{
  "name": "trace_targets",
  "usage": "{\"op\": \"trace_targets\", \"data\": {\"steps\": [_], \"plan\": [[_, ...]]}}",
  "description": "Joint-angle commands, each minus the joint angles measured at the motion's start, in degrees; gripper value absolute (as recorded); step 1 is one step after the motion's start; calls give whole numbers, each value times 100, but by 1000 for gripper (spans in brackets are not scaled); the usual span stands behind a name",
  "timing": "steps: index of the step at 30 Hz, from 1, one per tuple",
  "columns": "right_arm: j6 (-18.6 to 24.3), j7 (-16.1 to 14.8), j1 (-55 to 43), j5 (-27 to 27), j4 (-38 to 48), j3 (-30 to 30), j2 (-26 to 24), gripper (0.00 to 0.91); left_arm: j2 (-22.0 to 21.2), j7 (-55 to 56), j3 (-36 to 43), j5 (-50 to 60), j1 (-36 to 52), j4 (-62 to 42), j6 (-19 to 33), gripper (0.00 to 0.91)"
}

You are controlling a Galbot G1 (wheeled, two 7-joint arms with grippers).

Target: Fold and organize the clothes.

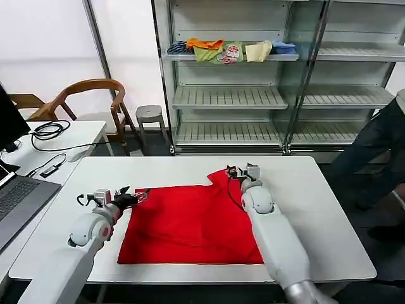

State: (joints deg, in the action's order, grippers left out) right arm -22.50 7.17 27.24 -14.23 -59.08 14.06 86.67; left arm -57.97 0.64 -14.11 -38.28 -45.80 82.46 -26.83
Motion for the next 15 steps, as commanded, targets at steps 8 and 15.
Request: {"op": "trace_targets", "data": {"steps": [8, 15], "plan": [[403, -113, -478, 199, 1162, 40, 232, 907, -46, -94, 95, 21, 273, -613, 42, 907], [414, -137, -498, 203, 1237, 34, 251, 907, -45, -115, 78, 52, 293, -706, 73, 907]]}}
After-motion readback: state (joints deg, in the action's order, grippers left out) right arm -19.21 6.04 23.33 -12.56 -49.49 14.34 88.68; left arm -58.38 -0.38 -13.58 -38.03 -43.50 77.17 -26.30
